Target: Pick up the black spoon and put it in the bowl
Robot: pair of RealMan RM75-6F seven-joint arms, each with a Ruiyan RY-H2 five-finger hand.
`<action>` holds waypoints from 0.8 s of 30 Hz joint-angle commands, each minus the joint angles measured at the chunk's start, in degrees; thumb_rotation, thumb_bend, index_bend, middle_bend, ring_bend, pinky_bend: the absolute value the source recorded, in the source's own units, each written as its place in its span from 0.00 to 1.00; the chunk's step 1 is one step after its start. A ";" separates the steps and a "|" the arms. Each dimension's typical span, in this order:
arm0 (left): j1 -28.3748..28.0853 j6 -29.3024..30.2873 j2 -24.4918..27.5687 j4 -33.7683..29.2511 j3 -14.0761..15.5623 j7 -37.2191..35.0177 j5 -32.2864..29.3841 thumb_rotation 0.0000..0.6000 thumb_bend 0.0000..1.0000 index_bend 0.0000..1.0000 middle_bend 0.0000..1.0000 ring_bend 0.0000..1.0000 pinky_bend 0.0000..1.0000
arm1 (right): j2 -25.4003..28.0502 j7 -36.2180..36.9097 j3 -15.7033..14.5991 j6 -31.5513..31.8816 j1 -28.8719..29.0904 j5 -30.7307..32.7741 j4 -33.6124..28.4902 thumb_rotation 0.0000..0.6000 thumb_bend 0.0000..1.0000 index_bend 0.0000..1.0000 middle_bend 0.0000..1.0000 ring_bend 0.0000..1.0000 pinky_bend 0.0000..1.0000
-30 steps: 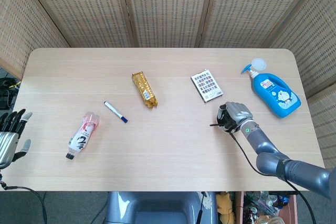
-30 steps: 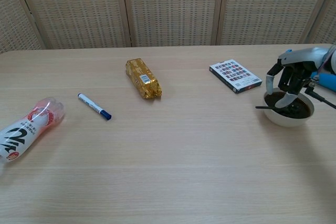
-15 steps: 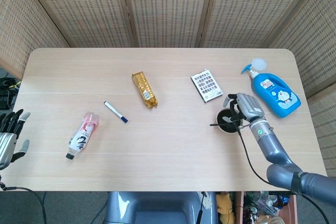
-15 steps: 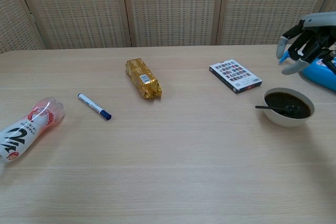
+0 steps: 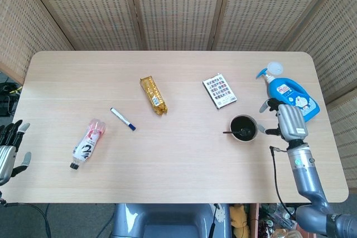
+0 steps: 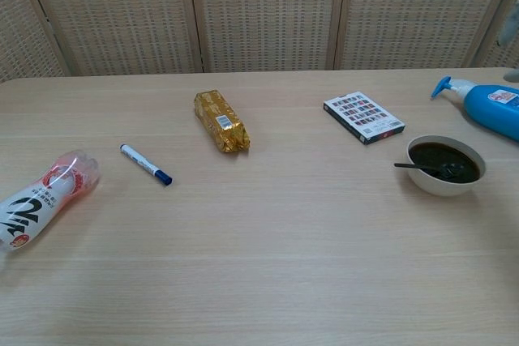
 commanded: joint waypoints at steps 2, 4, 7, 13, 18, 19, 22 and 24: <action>0.99 1.28 -0.58 -0.35 0.38 -0.36 0.47 1.00 0.48 0.02 0.00 0.00 0.00 | -1.73 -5.89 -2.95 5.76 -4.15 -4.43 -0.19 1.00 0.17 0.41 0.28 0.23 0.30; 1.42 1.75 -0.68 -0.42 0.68 -0.43 0.78 1.00 0.48 0.01 0.00 0.00 0.00 | -2.19 -7.67 -3.78 7.29 -5.39 -5.57 -0.09 1.00 0.17 0.38 0.24 0.18 0.26; 2.00 2.38 -0.68 -0.71 1.05 -0.61 1.20 1.00 0.48 0.00 0.00 0.00 0.00 | -2.63 -9.75 -4.71 8.75 -6.92 -6.61 -0.05 1.00 0.17 0.34 0.18 0.11 0.18; 2.98 3.77 -0.59 -1.31 1.96 -0.74 2.84 1.00 0.48 0.00 0.00 0.00 0.00 | -3.71 -11.48 -6.13 11.35 -9.88 -8.83 0.53 1.00 0.17 0.31 0.14 0.06 0.11; 3.63 5.07 -0.35 -2.20 2.80 -0.26 4.84 1.00 0.48 0.00 0.00 0.00 0.00 | -4.75 -12.17 -7.48 13.76 -12.81 -10.82 1.30 1.00 0.17 0.31 0.13 0.06 0.11; 3.72 5.27 -0.30 -2.37 2.89 -0.20 5.09 1.00 0.48 0.00 0.00 0.00 0.00 | -4.88 -12.27 -7.69 14.15 -13.29 -11.09 1.37 1.00 0.17 0.31 0.13 0.06 0.11; 4.03 6.00 -0.17 -2.88 3.14 0.23 6.03 1.00 0.48 0.00 0.00 0.00 0.00 | -5.26 -12.07 -8.15 15.77 -15.08 -12.24 1.48 1.00 0.17 0.31 0.13 0.06 0.11; 4.09 6.26 -0.18 -3.08 3.22 0.47 6.47 1.00 0.48 0.00 0.00 0.00 0.00 | -5.38 -12.14 -8.26 16.44 -15.83 -12.75 1.54 1.00 0.17 0.31 0.13 0.06 0.11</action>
